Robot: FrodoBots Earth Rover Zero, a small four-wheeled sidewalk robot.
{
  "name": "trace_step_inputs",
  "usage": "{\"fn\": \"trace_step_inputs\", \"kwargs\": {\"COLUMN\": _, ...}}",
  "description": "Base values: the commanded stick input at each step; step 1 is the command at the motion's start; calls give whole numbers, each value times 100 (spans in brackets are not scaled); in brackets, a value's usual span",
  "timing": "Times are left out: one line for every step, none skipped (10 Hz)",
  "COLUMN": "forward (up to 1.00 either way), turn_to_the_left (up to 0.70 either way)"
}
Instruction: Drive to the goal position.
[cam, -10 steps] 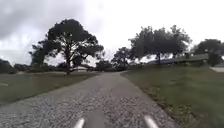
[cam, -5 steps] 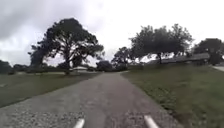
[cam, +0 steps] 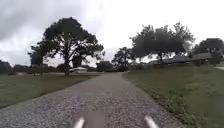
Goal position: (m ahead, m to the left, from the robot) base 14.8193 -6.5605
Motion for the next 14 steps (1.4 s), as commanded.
{"fn": "trace_step_inputs", "kwargs": {"forward": 70, "turn_to_the_left": 0}}
{"fn": "trace_step_inputs", "kwargs": {"forward": 70, "turn_to_the_left": 0}}
{"fn": "trace_step_inputs", "kwargs": {"forward": 70, "turn_to_the_left": 0}}
{"fn": "trace_step_inputs", "kwargs": {"forward": 70, "turn_to_the_left": 0}}
{"fn": "trace_step_inputs", "kwargs": {"forward": 70, "turn_to_the_left": 0}}
{"fn": "trace_step_inputs", "kwargs": {"forward": 70, "turn_to_the_left": 0}}
{"fn": "trace_step_inputs", "kwargs": {"forward": 70, "turn_to_the_left": 0}}
{"fn": "trace_step_inputs", "kwargs": {"forward": 70, "turn_to_the_left": 0}}
{"fn": "trace_step_inputs", "kwargs": {"forward": 70, "turn_to_the_left": 0}}
{"fn": "trace_step_inputs", "kwargs": {"forward": 70, "turn_to_the_left": 0}}
{"fn": "trace_step_inputs", "kwargs": {"forward": 70, "turn_to_the_left": 0}}
{"fn": "trace_step_inputs", "kwargs": {"forward": 70, "turn_to_the_left": 0}}
{"fn": "trace_step_inputs", "kwargs": {"forward": 70, "turn_to_the_left": 0}}
{"fn": "trace_step_inputs", "kwargs": {"forward": 70, "turn_to_the_left": 0}}
